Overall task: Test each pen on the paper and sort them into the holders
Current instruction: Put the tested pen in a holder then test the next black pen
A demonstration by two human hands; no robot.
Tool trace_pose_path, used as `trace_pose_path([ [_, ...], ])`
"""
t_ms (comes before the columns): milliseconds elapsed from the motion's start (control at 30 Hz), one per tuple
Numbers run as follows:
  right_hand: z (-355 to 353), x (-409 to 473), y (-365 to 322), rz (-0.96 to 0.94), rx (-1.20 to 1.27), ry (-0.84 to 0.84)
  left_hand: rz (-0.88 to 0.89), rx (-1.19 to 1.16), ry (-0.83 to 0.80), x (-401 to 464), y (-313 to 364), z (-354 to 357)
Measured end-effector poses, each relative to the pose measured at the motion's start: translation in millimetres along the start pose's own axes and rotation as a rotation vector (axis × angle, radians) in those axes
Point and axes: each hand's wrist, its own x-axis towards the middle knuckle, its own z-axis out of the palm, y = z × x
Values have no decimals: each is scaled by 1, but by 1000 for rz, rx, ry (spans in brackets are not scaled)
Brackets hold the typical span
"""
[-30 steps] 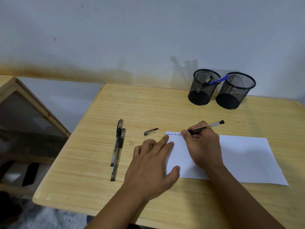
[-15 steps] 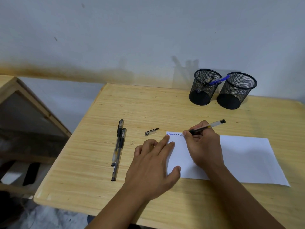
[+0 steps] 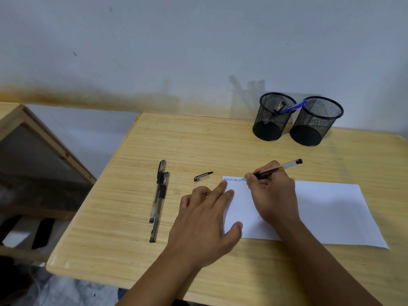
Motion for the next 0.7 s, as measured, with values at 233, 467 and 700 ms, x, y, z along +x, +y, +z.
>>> trace_pose_path([
  [233, 0, -1, -3, -3, 3, -5, 6, -5, -4, 0, 0, 0],
  [467, -1, -1, -1, -26, -6, -6, 2, -17, 4, 0, 0, 0],
  [700, -4, 1, 3, 56, 99, -5, 4, -25, 6, -1, 0, 0],
])
